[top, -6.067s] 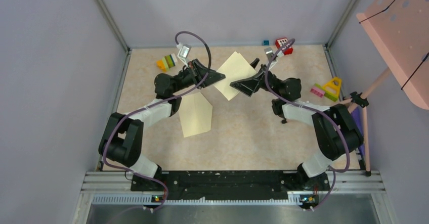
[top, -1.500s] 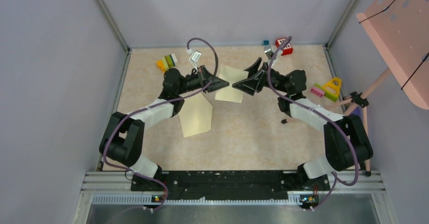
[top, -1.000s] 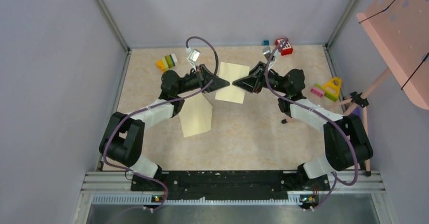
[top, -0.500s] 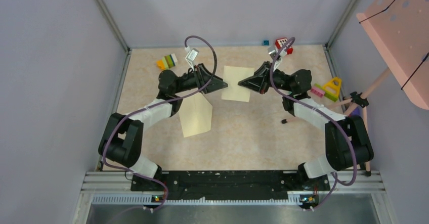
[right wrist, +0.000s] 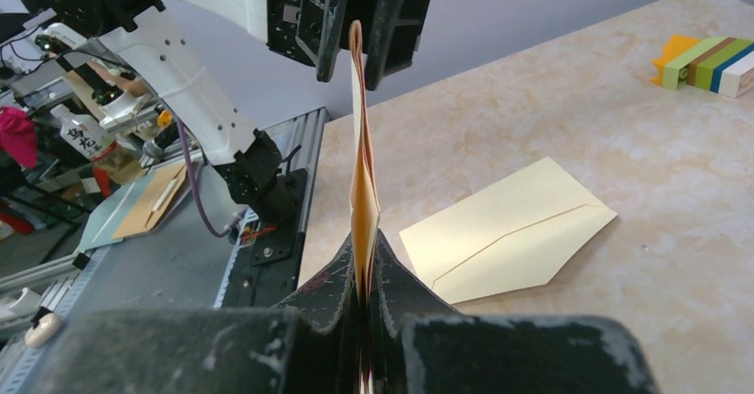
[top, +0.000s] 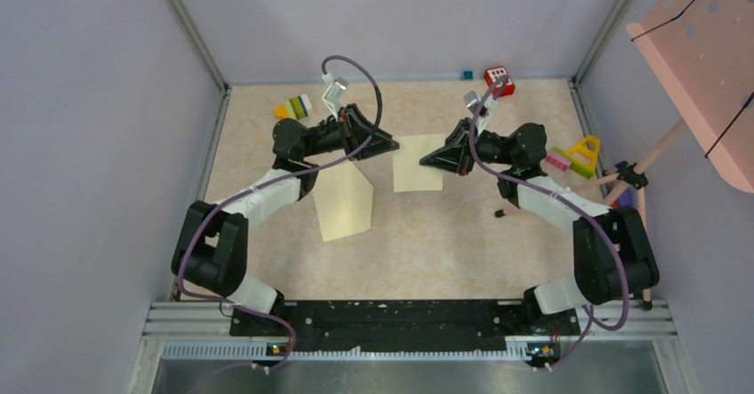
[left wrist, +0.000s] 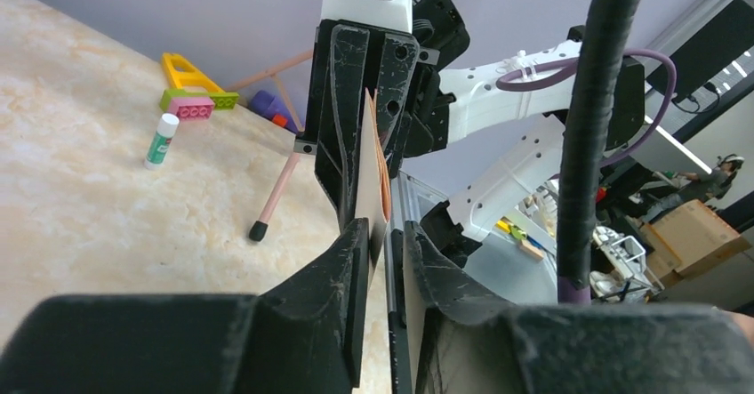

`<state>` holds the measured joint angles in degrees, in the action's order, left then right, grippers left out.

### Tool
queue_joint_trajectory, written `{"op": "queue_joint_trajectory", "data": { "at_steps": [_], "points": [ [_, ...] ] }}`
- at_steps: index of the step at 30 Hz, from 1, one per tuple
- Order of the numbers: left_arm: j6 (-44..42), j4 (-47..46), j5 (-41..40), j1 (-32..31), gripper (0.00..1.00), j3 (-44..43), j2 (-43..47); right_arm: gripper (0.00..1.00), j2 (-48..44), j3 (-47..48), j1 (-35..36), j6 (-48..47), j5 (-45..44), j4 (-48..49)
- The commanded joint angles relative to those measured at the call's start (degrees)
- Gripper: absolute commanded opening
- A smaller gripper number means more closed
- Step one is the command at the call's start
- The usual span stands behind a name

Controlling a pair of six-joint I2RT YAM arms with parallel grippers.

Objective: Place the letter into the envelope and seal it
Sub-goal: Pick up the letter from the center of the board.

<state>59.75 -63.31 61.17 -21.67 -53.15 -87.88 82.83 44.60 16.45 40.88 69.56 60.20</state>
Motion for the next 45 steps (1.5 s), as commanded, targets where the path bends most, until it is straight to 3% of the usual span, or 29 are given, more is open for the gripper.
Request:
{"op": "queue_joint_trajectory", "data": {
  "at_steps": [1, 4, 8, 9, 11, 13, 16, 18, 21, 24, 28, 33, 39, 40, 41, 42, 45],
  "points": [
    [-2.70, -1.07, 0.80, 0.02, 0.20, -2.11, 3.00, 0.00, -2.49, 0.39, -0.23, -3.25, 1.03, -0.95],
    [-3.77, 0.39, 0.35, 0.01, 0.00, -2.06, 3.21, 0.00, -2.53, 0.48, -0.24, -4.10, 0.89, -1.96],
    [-4.77, 2.04, -0.44, 0.02, 0.00, -1.61, 3.59, 0.00, -2.63, 0.41, -0.27, -4.60, 0.87, -2.39],
    [-5.20, 2.72, -0.81, 0.02, 0.00, -1.49, 3.67, 0.07, -2.67, 0.40, -0.25, -4.33, 1.04, -1.99],
    [-6.47, 4.55, -1.41, -0.02, 0.00, -1.44, 3.91, 0.35, -2.52, 0.09, -0.25, -2.91, 1.39, -0.10],
    [-7.51, 5.76, -1.86, 0.17, 0.00, -1.36, 4.12, 0.40, -1.94, -0.26, -0.27, 0.07, 2.47, 2.99],
    [-9.21, 8.27, -2.95, 0.38, 0.00, -1.26, 4.53, 0.28, -0.76, -0.17, -0.28, 3.84, 3.52, 7.14],
    [-10.26, 9.56, -3.36, 0.56, 0.00, -1.30, 4.79, 0.03, -0.16, -0.01, -0.19, 5.32, 3.82, 8.77],
    [-11.26, 11.32, -3.42, 0.61, 0.03, -1.43, 5.08, 0.00, -0.08, 0.22, -0.41, 5.41, 3.72, 8.50],
    [-11.91, 13.07, -2.70, 0.56, 0.27, -1.64, 5.08, 0.00, -0.69, 0.16, -0.86, 4.41, 1.86, 7.04],
    [-12.01, 12.35, -1.00, 0.24, 0.36, -1.29, 4.84, 0.00, -1.78, -0.11, -2.47, 3.76, -0.40, 6.02],
    [-11.67, 11.47, 0.52, -1.33, 0.28, -1.67, 3.96, 0.00, -2.23, -0.56, -2.95, 4.18, -0.73, 6.62],
    [-10.31, 10.28, 1.60, -3.25, 0.30, -2.90, 2.77, 0.00, -2.28, -0.48, -3.00, 4.04, -0.88, 6.48],
    [-10.41, 10.28, 1.57, -3.36, 0.20, -2.93, 2.61, 0.00, -2.32, -0.48, -2.98, 4.05, -0.91, 6.46],
    [-10.56, 10.34, 1.34, -3.38, 0.05, -2.86, 2.54, 0.00, -2.44, -0.48, -2.99, 4.03, -0.89, 6.42],
    [-10.79, 10.60, 1.10, -3.33, 0.00, -2.66, 2.65, 0.00, -2.53, -0.48, -2.97, 3.88, -0.94, 6.34],
    [-11.59, 11.03, 0.60, -3.37, 0.00, -2.11, 2.97, 0.00, -2.84, -0.48, -3.08, 3.66, -1.16, 5.86]
  ]
}}
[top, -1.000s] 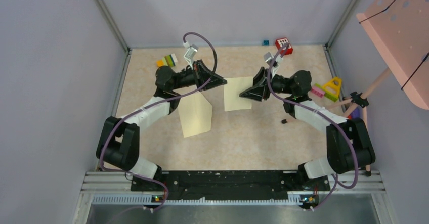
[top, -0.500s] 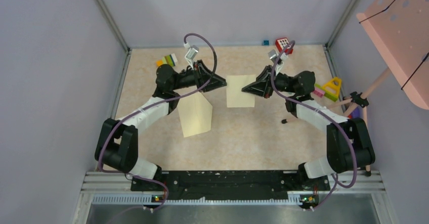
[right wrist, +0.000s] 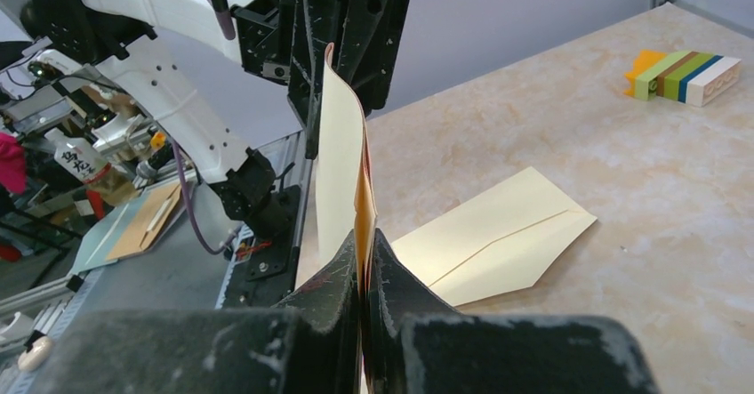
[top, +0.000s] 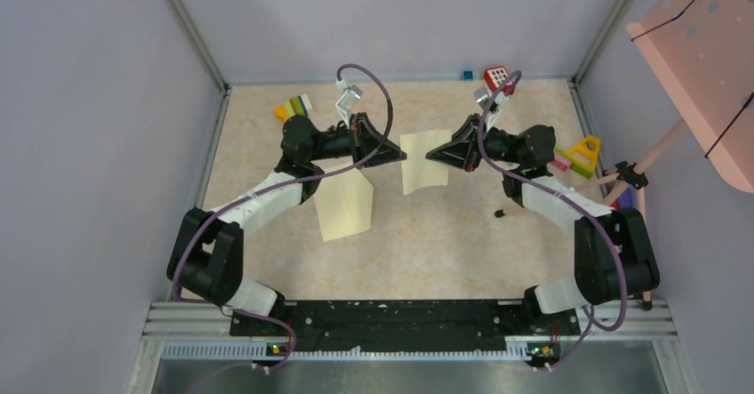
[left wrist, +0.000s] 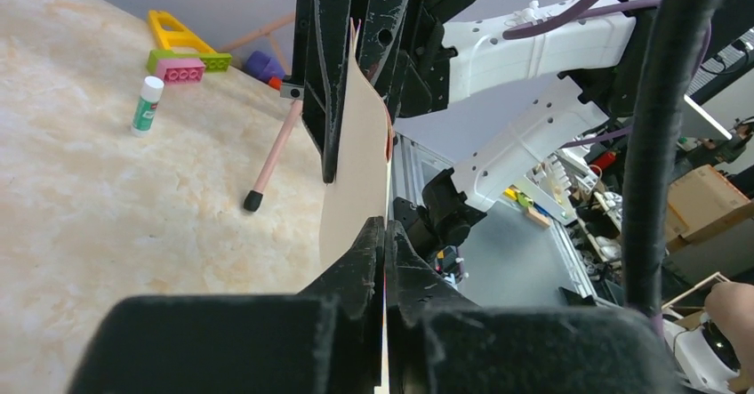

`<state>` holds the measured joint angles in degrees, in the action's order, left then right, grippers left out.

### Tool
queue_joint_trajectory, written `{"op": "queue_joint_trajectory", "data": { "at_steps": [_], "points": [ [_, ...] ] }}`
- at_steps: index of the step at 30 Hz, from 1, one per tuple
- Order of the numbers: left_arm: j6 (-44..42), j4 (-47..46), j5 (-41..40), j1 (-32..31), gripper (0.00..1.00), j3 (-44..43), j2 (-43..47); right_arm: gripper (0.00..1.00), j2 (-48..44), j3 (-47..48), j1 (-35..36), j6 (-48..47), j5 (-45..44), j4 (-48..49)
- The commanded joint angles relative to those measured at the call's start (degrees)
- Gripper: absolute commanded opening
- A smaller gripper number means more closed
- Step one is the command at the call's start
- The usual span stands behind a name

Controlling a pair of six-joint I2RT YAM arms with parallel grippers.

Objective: Place the letter into the envelope and seal it
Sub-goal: Pick up the letter from the center of the board.

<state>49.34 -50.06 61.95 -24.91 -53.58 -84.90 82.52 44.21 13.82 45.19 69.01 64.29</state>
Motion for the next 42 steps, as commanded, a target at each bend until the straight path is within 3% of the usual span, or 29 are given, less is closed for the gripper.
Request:
{"op": "queue_joint_trajectory", "data": {
  "at_steps": [1, 2, 4, 5, 9, 15, 17, 21, 24, 25, 27, 34, 35, 37, 41, 42],
  "points": [
    [-2.10, -1.48, -0.19, -0.10, 0.00, -1.73, 0.08, 0.00, -2.65, -0.13, -0.44, -0.66, -0.63, 1.84],
    [-3.55, 1.46, -0.35, -0.09, 0.04, -2.11, 0.18, 0.00, -2.71, -0.17, -0.58, -0.63, -0.72, 1.86],
    [-6.88, 6.92, -1.17, 0.00, 0.29, -3.23, 0.35, 0.00, -2.92, -0.17, -0.77, -0.39, -0.73, 2.00],
    [-8.04, 8.77, -1.63, 0.03, 0.36, -3.62, 0.35, 0.00, -3.03, -0.22, -0.99, -0.12, -0.68, 2.25],
    [-10.39, 11.89, -3.41, 0.21, 0.42, -3.77, 0.41, 0.00, -3.15, -0.35, -1.68, 1.17, -0.38, 3.51],
    [-9.13, 9.91, -2.68, 0.03, 0.19, -3.68, -0.38, 0.00, -2.77, -0.35, -1.77, 3.89, -0.14, 6.26],
    [-8.42, 9.07, -2.58, -0.10, 0.00, -3.66, -0.44, 0.00, -2.72, -0.35, -1.77, 4.36, -0.10, 6.70],
    [-8.30, 9.00, -2.24, -0.13, 0.01, -3.70, -0.35, 0.00, -2.73, -0.27, -1.76, 4.95, -0.10, 7.07],
    [-8.86, 10.20, -1.81, -0.14, 0.31, -3.94, -0.26, 0.00, -2.80, -0.21, -1.78, 4.91, -0.55, 6.92],
    [-8.76, 10.17, -1.56, -0.12, 0.37, -3.90, -0.22, 0.00, -2.85, -0.18, -1.72, 4.84, -0.69, 6.72],
    [-8.91, 10.16, -1.21, -0.29, 0.38, -3.92, -0.26, 0.00, -3.02, -0.17, -1.82, 4.50, -1.13, 6.17],
    [-9.79, 10.95, 0.45, -1.47, 0.33, -4.45, -0.92, 0.00, -3.83, -0.17, -2.04, 4.02, -3.00, 5.03],
    [-9.90, 10.95, 0.59, -1.70, 0.28, -4.57, -1.07, 0.00, -3.99, -0.17, -2.02, 3.79, -3.39, 4.53],
    [-10.11, 11.08, 0.78, -2.02, 0.01, -4.81, -1.38, 0.00, -4.33, -0.32, -2.15, 3.44, -4.14, 3.84],
    [-10.33, 11.66, 0.62, -2.15, 0.00, -5.08, -1.56, 0.00, -4.84, -0.44, -2.62, 3.47, -4.93, 3.66],
    [-10.77, 12.49, 0.51, -2.16, 0.08, -5.23, -1.58, 0.00, -4.88, -0.47, -2.69, 3.60, -4.94, 3.73]
  ]
}}
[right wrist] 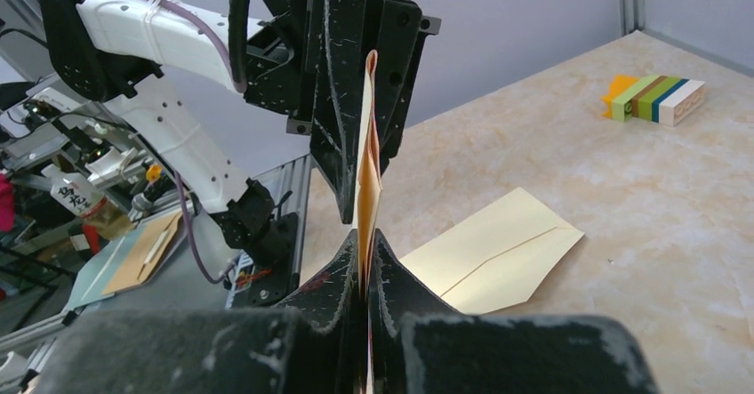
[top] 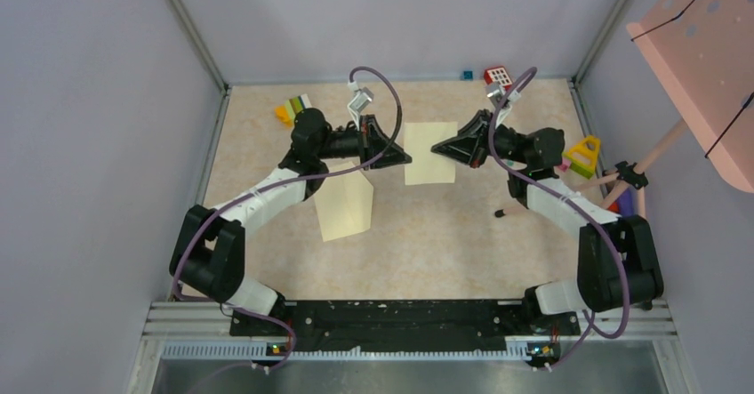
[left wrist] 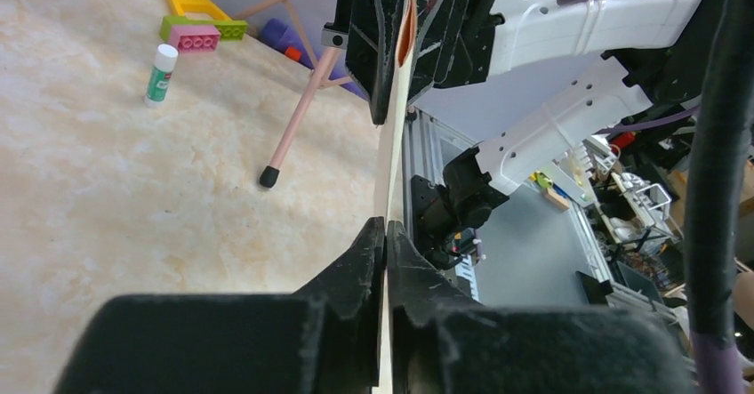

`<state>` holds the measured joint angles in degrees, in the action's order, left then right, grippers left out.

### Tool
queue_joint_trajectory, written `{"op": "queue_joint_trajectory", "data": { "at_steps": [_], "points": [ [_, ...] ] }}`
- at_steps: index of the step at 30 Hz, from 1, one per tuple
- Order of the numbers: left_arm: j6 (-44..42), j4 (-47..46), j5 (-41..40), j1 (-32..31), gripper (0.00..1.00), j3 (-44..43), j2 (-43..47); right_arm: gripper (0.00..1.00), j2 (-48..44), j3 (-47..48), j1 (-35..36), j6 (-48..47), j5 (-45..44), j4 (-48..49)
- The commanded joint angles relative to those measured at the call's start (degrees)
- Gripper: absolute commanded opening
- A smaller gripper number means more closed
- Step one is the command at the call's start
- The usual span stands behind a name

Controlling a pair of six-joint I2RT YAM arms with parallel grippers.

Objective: Place the letter into the envelope and seal it
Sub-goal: Pick up the letter from the center of the board.

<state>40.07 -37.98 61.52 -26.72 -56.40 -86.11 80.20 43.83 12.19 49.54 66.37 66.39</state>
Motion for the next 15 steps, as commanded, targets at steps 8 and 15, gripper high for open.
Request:
{"op": "queue_joint_trajectory", "data": {
  "at_steps": [8, 15],
  "points": [
    [-3.86, 4.23, 0.21, -0.35, 0.47, -3.15, -0.70, 0.00, -3.24, -0.32, -1.80, 0.59, -3.00, 2.60],
    [-3.95, 3.74, 0.54, -0.63, 0.03, -2.92, -0.97, 0.00, -3.69, -0.59, -1.96, 1.30, -4.22, 2.95]
  ]
}}
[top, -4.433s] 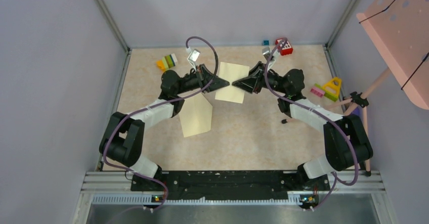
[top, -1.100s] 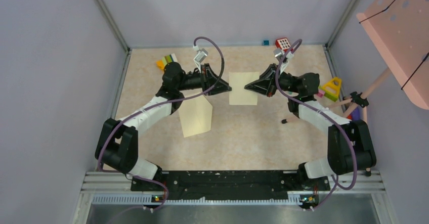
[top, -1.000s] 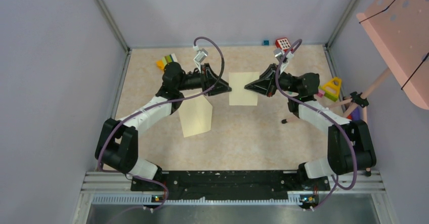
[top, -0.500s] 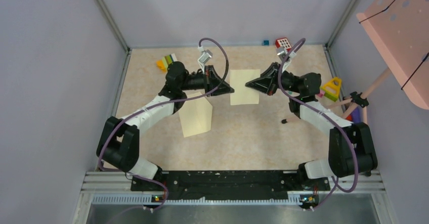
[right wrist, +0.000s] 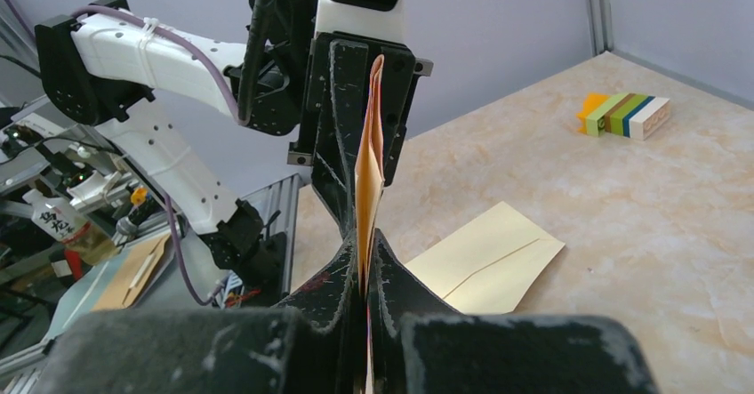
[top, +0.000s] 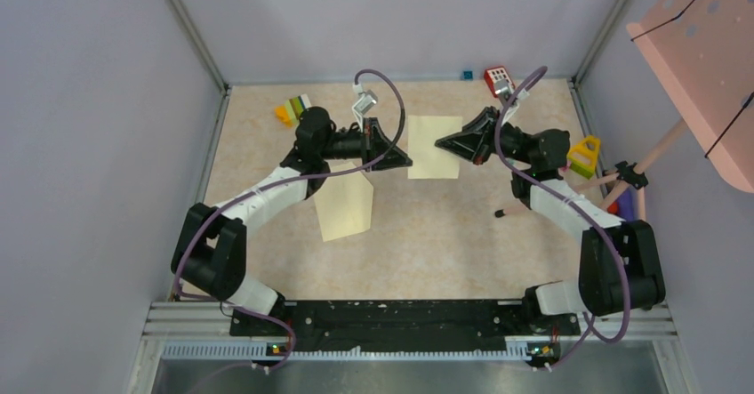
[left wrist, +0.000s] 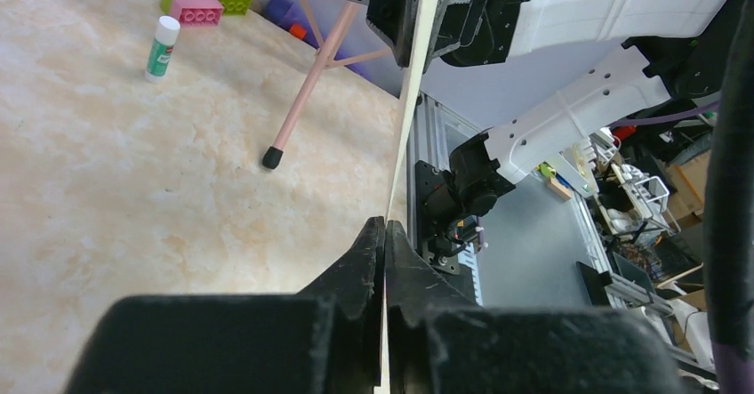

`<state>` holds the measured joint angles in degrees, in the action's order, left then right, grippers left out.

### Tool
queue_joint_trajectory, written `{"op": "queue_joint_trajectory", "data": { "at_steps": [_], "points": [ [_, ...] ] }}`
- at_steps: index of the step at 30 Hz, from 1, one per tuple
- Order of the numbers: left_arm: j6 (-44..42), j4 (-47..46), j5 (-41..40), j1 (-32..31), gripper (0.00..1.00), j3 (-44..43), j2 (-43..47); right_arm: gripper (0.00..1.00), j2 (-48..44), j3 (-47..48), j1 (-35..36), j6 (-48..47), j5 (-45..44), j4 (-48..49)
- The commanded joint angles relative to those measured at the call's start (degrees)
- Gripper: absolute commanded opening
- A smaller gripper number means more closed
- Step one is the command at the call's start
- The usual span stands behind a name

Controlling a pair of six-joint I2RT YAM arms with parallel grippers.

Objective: Place the letter into the envelope and seal it
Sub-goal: Pick up the letter from the center of the board.

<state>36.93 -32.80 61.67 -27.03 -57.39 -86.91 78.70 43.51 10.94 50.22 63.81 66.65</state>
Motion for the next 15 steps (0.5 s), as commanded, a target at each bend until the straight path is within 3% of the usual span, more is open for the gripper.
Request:
{"op": "queue_joint_trajectory", "data": {
  "at_steps": [1, 4, 8, 11, 15],
  "points": [
    [-0.76, -1.40, 0.47, -0.39, 0.13, -1.94, -0.17, 0.00, -2.24, -0.31, -0.74, 0.62, -1.92, 2.74],
    [-0.67, -1.16, 0.58, -0.39, 0.39, -2.01, -0.19, 0.00, -2.47, -0.43, -0.83, 0.73, -2.47, 2.69],
    [-0.80, -1.12, 0.73, -0.56, 0.42, -2.03, -0.21, 0.00, -2.95, -0.65, -1.05, 1.04, -3.26, 2.69],
    [-0.96, -1.30, 1.30, -0.82, 0.35, -2.11, -0.35, 0.00, -3.29, -0.78, -1.20, 1.45, -3.88, 2.82],
    [-1.00, -1.39, 1.29, -1.07, 0.00, -2.19, -0.49, 0.00, -3.46, -0.88, -1.27, 2.86, -4.13, 3.93]
  ]
}}
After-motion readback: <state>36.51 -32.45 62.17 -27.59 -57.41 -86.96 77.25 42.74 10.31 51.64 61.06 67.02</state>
